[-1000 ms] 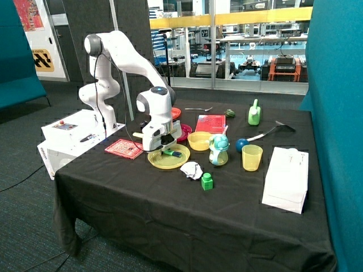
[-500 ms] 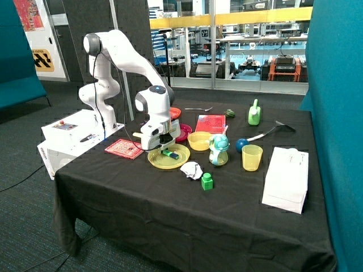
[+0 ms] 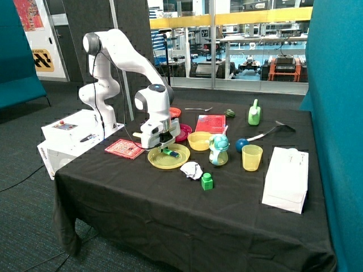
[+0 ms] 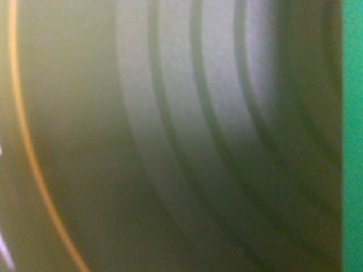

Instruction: Put a highlighter on each book

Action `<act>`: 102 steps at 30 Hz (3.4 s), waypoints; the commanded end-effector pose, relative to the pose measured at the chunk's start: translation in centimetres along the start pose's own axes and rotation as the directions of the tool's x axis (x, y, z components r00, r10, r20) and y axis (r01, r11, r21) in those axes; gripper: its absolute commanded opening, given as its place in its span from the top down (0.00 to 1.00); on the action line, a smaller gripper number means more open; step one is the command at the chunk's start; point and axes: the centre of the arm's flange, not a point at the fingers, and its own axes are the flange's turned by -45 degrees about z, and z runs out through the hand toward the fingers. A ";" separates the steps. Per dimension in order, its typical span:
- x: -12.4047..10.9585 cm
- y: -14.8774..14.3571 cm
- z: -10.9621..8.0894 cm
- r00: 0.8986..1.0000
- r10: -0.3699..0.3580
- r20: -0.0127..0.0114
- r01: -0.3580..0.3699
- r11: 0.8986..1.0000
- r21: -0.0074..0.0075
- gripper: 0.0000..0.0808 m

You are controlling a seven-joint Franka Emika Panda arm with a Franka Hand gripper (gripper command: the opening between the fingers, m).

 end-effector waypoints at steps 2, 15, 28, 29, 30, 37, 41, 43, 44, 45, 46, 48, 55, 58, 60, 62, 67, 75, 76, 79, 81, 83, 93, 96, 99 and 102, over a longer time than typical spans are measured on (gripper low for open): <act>0.4 -0.4 -2.2 1.000 -0.015 0.007 0.015 1.000 -0.003 1.00; -3.1 -3.6 -6.5 0.990 -0.144 0.007 0.144 0.990 -0.002 1.00; -8.5 -3.2 -8.1 0.977 -0.215 0.008 0.215 0.977 -0.001 1.00; -8.9 -3.1 -8.2 0.975 -0.221 0.008 0.221 0.975 -0.001 1.00; -9.2 -3.0 -8.4 0.975 -0.223 0.008 0.223 0.975 -0.001 1.00; -11.8 -2.4 -9.5 0.968 -0.252 0.008 0.252 0.968 -0.001 1.00; -13.2 -1.8 -9.8 0.967 -0.254 0.008 0.254 0.967 -0.001 1.00; -13.9 -1.4 -9.8 0.967 -0.255 0.008 0.255 0.967 -0.001 1.00; -14.3 -1.1 -9.7 0.967 -0.254 0.008 0.254 0.967 -0.001 1.00; -14.5 -0.9 -9.7 0.967 -0.254 0.008 0.254 0.967 -0.001 1.00; -14.8 -0.7 -9.7 0.968 -0.252 0.008 0.252 0.968 -0.001 1.00; -15.1 0.0 -9.7 0.969 -0.247 0.008 0.247 0.969 -0.001 1.00; -16.0 1.9 -9.5 0.971 -0.238 0.008 0.238 0.971 -0.001 1.00; -16.1 2.7 -9.2 0.977 -0.214 0.008 0.214 0.977 -0.001 1.00; -16.1 3.5 -8.9 0.981 -0.196 0.007 0.196 0.981 -0.002 1.00; -16.0 4.0 -8.7 0.982 -0.191 0.007 0.191 0.982 -0.002 1.00; -16.2 5.4 -7.8 0.988 -0.153 0.007 0.153 0.988 -0.002 1.00; -17.0 7.3 -6.2 0.994 -0.112 0.007 0.112 0.994 -0.002 1.00; -17.1 7.5 -6.0 0.994 -0.110 0.007 0.110 0.994 -0.002 1.00; -17.6 8.0 -5.5 0.995 -0.096 0.007 0.096 0.995 -0.002 1.00; -17.7 8.3 -4.9 0.997 -0.082 0.007 0.082 0.997 -0.002 1.00; -17.9 8.4 -4.3 0.997 -0.074 0.007 0.074 0.997 -0.002 1.00; -18.6 7.9 -2.2 0.997 -0.080 0.007 0.080 0.997 -0.002 1.00; -18.6 7.9 -1.7 0.997 -0.075 0.007 0.075 0.997 -0.002 1.00; -18.7 8.0 -1.2 0.999 -0.052 0.007 0.052 0.999 -0.003 1.00; -18.8 8.2 -0.8 0.999 -0.048 0.007 0.048 0.999 -0.003 1.00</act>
